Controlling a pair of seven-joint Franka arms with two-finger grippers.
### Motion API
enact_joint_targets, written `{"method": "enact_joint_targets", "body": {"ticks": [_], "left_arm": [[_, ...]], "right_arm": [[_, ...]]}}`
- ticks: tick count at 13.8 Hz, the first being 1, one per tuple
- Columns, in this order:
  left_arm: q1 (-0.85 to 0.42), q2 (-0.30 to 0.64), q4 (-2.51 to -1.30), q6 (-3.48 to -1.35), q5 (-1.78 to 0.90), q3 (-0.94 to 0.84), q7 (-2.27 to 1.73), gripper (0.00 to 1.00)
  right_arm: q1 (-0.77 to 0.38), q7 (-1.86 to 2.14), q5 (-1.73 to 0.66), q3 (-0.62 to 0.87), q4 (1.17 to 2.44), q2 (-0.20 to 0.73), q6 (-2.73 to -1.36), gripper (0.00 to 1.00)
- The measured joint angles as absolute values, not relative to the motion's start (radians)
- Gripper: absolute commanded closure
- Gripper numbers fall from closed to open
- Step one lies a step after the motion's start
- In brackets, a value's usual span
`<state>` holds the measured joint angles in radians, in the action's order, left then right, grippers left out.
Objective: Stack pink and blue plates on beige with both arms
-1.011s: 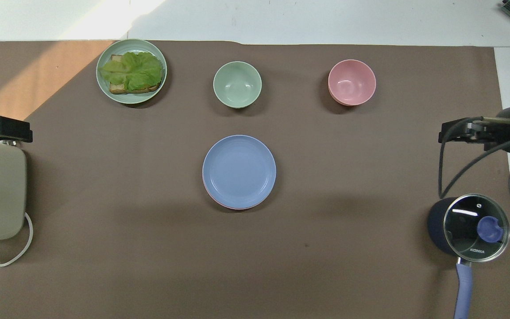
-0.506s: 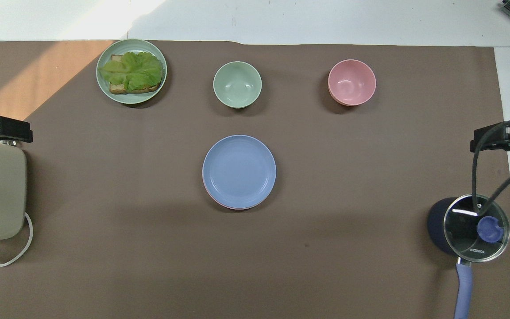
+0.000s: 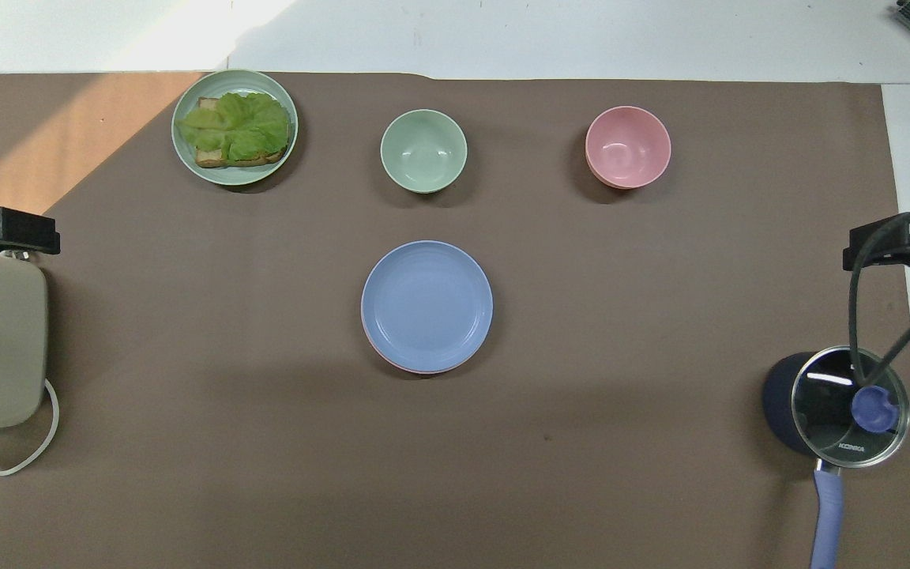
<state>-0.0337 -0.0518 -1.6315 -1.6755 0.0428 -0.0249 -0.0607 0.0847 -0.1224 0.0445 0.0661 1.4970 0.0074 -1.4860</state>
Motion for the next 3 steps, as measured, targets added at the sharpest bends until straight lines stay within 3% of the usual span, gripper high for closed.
{"method": "enact_joint_targets", "body": {"ticks": [3], "left_arm": [[-0.033, -0.052, -1.631, -1.672, 0.043, -0.024, -0.061, 0.00]], "right_arm": [[0.085, -0.122, 0.045, 0.066, 1.494, 0.010, -1.486, 0.00]]}}
